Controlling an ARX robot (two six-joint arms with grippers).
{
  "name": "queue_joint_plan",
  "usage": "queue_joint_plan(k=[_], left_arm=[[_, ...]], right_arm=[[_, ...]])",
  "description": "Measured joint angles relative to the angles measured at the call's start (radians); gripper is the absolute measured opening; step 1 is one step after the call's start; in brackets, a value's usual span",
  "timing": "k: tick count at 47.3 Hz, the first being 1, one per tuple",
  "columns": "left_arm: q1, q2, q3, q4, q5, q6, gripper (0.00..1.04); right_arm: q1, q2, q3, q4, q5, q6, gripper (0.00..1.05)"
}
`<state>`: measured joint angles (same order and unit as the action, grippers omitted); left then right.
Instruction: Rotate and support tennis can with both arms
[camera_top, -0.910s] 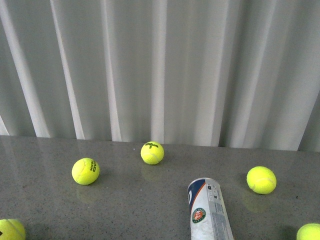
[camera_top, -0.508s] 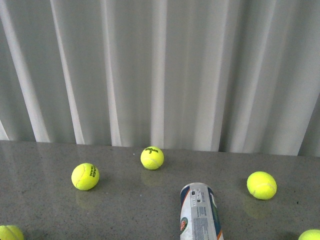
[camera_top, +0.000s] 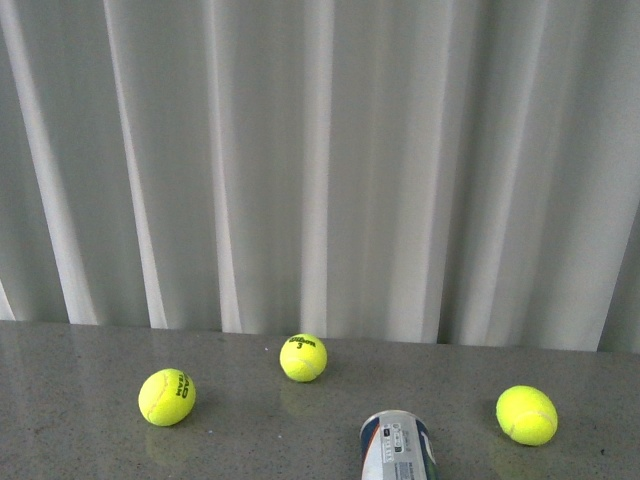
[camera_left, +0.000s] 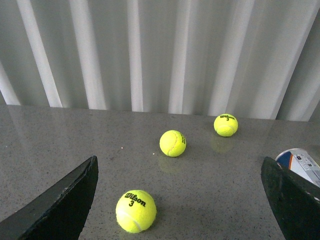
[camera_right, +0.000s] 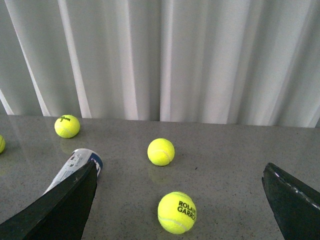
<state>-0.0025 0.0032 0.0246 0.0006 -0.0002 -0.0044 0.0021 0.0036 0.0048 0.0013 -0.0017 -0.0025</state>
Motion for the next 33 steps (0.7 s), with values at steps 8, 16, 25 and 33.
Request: queue_joint_plan(k=[8,16,25,33], left_arm=[[0.0,0.0,0.0,0.0,0.0,0.0,0.98],[0.0,0.0,0.0,0.0,0.0,0.0,0.98],[0.0,0.0,0.0,0.0,0.0,0.0,0.98],[0.0,0.0,0.0,0.0,0.0,0.0,0.98]], right_arm=[[0.0,0.0,0.0,0.0,0.0,0.0,0.98],[0.0,0.0,0.0,0.0,0.0,0.0,0.98],[-0.008,0.038,0.029,-0.073,-0.012,0.013,0.98],[0.007,0.673,0.302,-0.044,-0.116,0.086,0.98]])
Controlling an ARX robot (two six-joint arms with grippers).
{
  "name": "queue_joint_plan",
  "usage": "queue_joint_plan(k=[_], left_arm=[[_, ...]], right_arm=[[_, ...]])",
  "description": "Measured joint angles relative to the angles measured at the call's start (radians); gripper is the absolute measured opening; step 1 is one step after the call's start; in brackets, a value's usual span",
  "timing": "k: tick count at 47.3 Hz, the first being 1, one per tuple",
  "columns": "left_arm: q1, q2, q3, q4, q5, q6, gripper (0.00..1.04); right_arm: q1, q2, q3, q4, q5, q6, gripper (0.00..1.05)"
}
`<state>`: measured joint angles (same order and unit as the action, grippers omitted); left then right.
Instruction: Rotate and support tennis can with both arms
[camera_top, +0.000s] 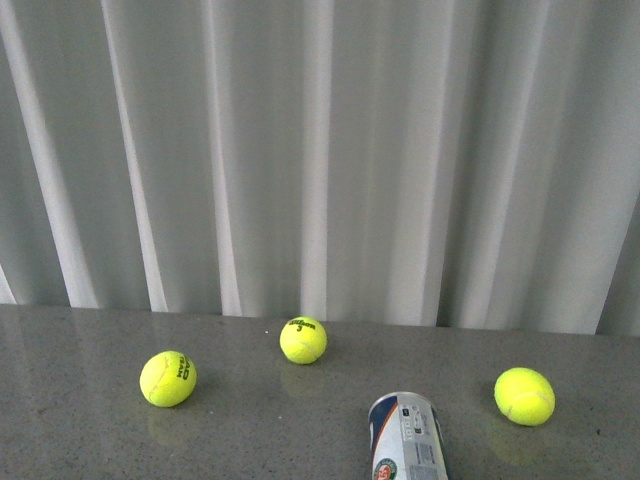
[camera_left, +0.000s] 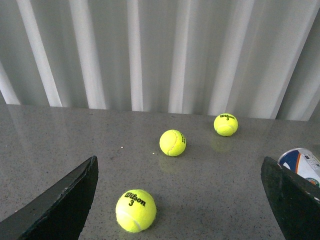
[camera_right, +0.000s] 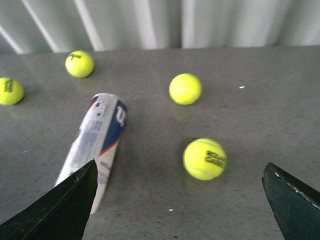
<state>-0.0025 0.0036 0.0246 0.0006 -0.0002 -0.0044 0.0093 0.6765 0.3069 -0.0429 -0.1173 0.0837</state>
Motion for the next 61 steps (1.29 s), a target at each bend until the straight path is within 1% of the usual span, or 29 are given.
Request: queue_joint_plan(k=[5,10,12,18,30,36,47,61], left_arm=[[0.0,-0.002,0.0,0.0,0.0,0.0,0.98],[0.0,-0.002,0.0,0.0,0.0,0.0,0.98],[0.0,-0.002,0.0,0.0,0.0,0.0,0.98],[0.0,-0.002,0.0,0.0,0.0,0.0,0.98],[0.0,-0.002,0.0,0.0,0.0,0.0,0.98],[0.0,-0.002,0.0,0.0,0.0,0.0,0.98],[0.0,-0.002,0.0,0.0,0.0,0.0,0.98],[0.0,-0.002,0.0,0.0,0.0,0.0,0.98]], right_arm=[[0.055,0.275,0.124,0.026,-0.013,0.034,0.98],[0.102,0.525,0.235,0.013,-0.043,0.088,0.98],[0.124,0.619,0.276,0.013,-0.04,0.118,0.98],[0.19,0.803,0.367,0.001,-0.032,0.171,0.98],[0.318,1.057,0.511,0.017,-0.033,0.231,0.98],[0.334,1.147,0.586,0.011,-0.044,0.28,0.98],[0.334,1.263,0.683,0.006,-0.057,0.306,0.98],[0.332,1.415,0.787,-0.011,-0.033,0.316,0.98]])
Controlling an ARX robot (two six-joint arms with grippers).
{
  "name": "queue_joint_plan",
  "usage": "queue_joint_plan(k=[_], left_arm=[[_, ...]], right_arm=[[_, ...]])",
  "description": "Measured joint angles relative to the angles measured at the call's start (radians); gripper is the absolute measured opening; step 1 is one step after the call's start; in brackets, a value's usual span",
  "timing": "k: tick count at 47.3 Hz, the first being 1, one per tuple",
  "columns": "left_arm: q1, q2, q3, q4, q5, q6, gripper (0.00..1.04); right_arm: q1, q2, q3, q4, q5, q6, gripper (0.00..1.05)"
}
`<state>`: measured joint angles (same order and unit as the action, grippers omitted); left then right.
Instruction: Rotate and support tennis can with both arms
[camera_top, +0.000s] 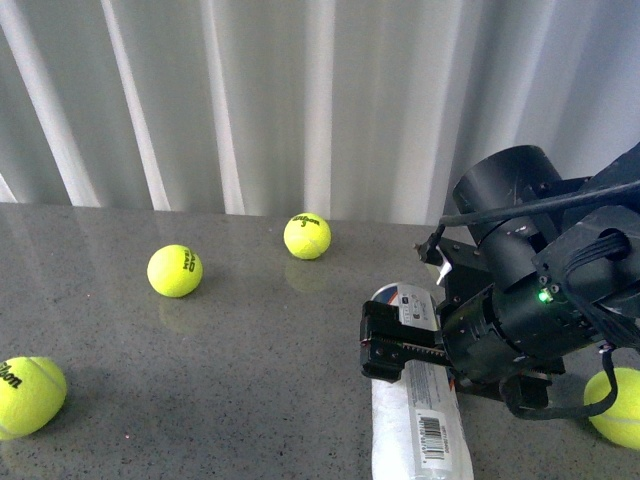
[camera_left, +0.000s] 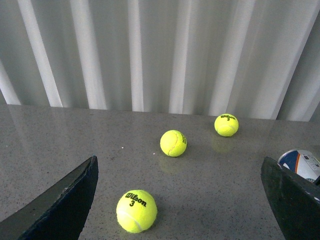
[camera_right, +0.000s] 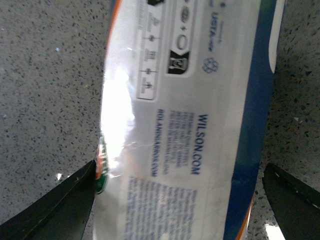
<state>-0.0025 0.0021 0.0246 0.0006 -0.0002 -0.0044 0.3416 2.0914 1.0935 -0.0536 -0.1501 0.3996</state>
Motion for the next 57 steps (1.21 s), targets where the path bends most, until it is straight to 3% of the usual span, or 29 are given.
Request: queue_joint_plan(k=[4,14,25,31,38,45,57], left_arm=[[0.0,0.0,0.0,0.0,0.0,0.0,0.98],[0.0,0.0,0.0,0.0,0.0,0.0,0.98],[0.0,0.0,0.0,0.0,0.0,0.0,0.98],[0.0,0.0,0.0,0.0,0.0,0.0,0.98],[0.0,0.0,0.0,0.0,0.0,0.0,0.98],[0.0,0.0,0.0,0.0,0.0,0.0,0.98],[0.0,0.0,0.0,0.0,0.0,0.0,0.98]], right_arm=[[0.0,0.025,0.017,-0.016,-0.003,-0.015,0.96],[0.0,0.028,0.031,-0.056,0.002,-0.196,0.61],[0.02,-0.085,-0.026,0.069,0.049,-0.701,0.37],[0.035,-0.14,-0.068,0.185,0.007,-1.044,0.29],[0.057,-0.154,-0.071,0.202,-0.073,-1.432,0.2],[0.082,-0.094,-0.066,0.195,-0.088,-1.814,0.14],[0.088,0.033,-0.006,0.193,-0.097,-1.947,0.12]])
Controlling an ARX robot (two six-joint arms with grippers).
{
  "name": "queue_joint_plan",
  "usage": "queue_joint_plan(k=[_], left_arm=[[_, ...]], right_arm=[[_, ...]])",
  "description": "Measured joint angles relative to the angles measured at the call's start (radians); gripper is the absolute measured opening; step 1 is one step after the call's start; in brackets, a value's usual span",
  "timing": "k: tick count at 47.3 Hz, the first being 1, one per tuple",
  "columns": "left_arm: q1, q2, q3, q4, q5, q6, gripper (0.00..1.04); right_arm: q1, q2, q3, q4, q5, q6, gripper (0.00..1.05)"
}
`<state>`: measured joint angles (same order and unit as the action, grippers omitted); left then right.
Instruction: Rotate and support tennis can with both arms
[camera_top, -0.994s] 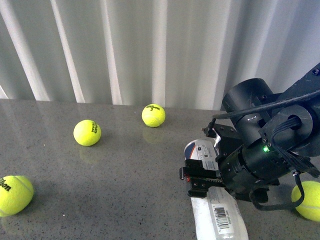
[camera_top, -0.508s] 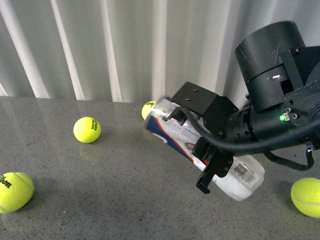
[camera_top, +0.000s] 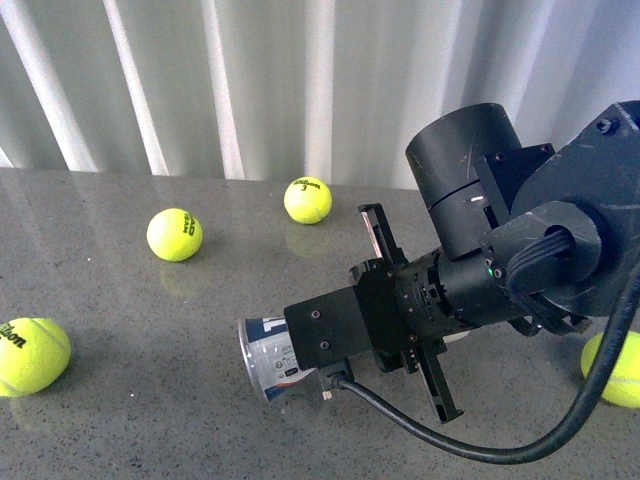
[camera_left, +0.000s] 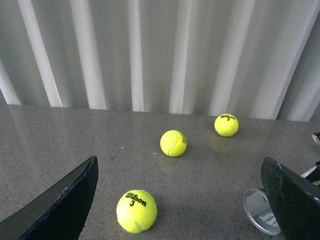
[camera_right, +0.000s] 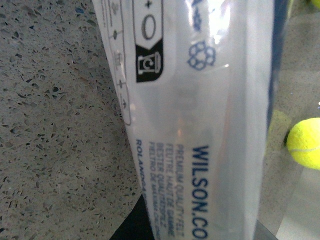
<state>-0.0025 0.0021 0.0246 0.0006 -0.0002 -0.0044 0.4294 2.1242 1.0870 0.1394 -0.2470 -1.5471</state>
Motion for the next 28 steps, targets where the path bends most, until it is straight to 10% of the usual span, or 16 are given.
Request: queue_joint_plan(k=[11,28], left_arm=[[0.0,0.0,0.0,0.0,0.0,0.0,0.98],[0.0,0.0,0.0,0.0,0.0,0.0,0.98]], right_arm=[[-0.009,0.051,0.024,0.027,0.01,0.015,0.14],[-0.015,0.024,-0.041,0.043,-0.042,0.196,0.82]])
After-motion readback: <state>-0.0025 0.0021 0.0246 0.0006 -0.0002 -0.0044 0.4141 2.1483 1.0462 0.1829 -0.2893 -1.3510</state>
